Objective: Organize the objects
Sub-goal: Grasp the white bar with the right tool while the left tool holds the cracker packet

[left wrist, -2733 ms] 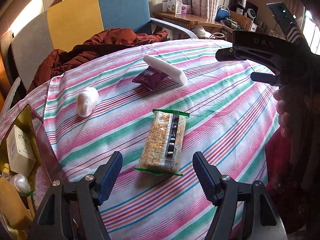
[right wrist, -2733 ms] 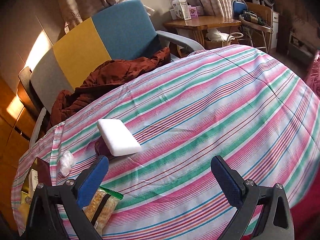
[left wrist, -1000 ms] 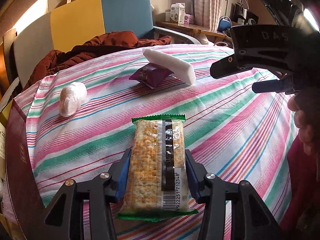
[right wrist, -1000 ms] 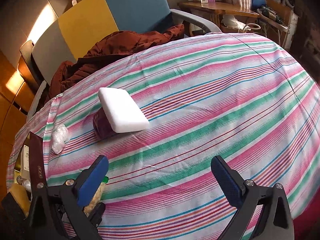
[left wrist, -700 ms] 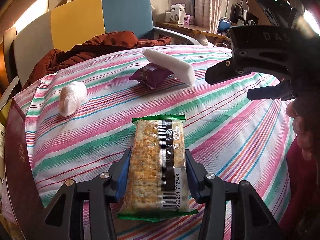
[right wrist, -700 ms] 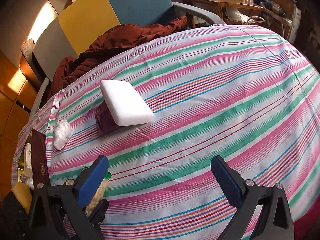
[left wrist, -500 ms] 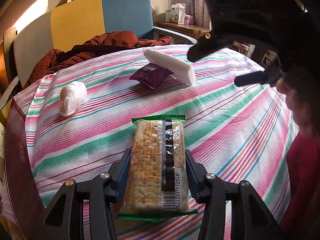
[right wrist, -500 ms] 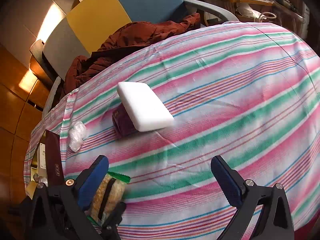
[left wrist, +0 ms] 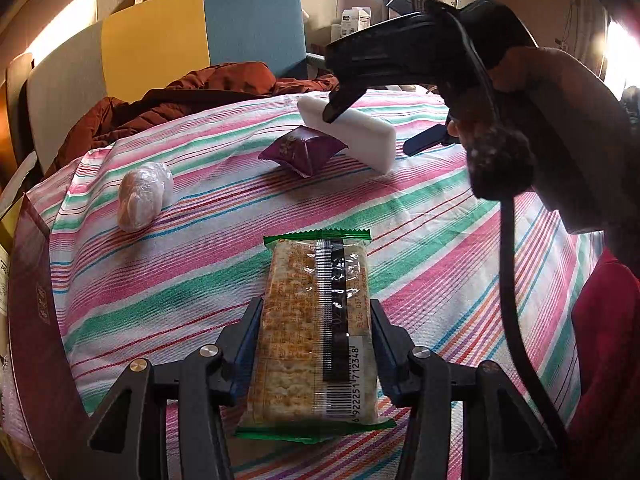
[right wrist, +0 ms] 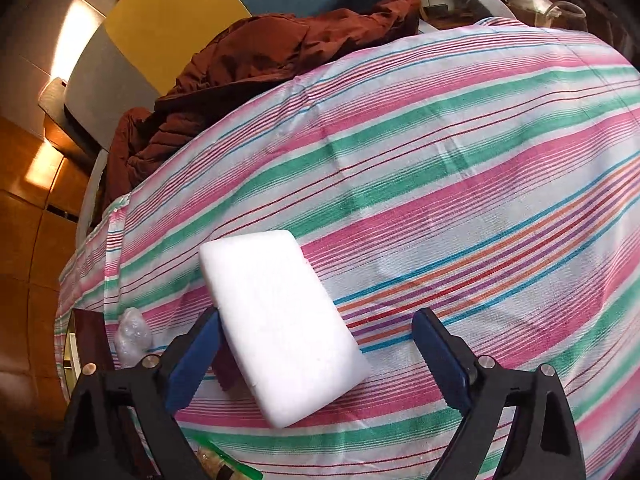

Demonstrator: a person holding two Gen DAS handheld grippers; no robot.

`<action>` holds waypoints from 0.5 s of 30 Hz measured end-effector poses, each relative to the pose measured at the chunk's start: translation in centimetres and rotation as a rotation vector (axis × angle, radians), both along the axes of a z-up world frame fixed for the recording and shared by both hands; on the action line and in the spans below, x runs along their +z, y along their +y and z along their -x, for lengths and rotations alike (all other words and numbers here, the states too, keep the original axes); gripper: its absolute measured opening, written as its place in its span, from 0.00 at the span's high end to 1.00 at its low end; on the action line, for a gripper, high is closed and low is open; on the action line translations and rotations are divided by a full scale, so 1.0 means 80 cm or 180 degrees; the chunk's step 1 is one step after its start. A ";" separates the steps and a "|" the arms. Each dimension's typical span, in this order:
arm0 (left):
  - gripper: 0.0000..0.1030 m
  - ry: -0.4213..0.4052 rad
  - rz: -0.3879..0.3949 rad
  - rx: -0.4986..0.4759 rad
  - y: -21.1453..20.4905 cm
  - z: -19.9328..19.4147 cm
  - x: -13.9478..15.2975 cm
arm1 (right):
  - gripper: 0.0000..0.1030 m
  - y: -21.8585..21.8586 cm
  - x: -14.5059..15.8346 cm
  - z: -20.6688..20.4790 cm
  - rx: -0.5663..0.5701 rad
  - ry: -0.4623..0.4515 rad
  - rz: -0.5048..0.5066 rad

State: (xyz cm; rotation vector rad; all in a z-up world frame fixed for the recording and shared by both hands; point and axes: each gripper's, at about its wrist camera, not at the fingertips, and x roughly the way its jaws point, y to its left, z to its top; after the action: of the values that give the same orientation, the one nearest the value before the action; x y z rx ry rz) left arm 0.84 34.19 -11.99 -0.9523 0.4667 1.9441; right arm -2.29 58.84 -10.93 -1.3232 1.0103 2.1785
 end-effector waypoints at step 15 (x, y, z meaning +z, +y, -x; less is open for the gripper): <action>0.51 0.0039 0.0023 0.0006 0.004 -0.003 -0.001 | 0.13 0.047 0.039 -0.121 -0.0393 -0.0412 -0.0708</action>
State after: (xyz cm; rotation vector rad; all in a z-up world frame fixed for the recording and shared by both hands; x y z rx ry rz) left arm 1.08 34.48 -12.10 -0.9463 0.4803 1.9521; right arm 7.42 62.60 -7.82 -1.2462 0.7556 2.0189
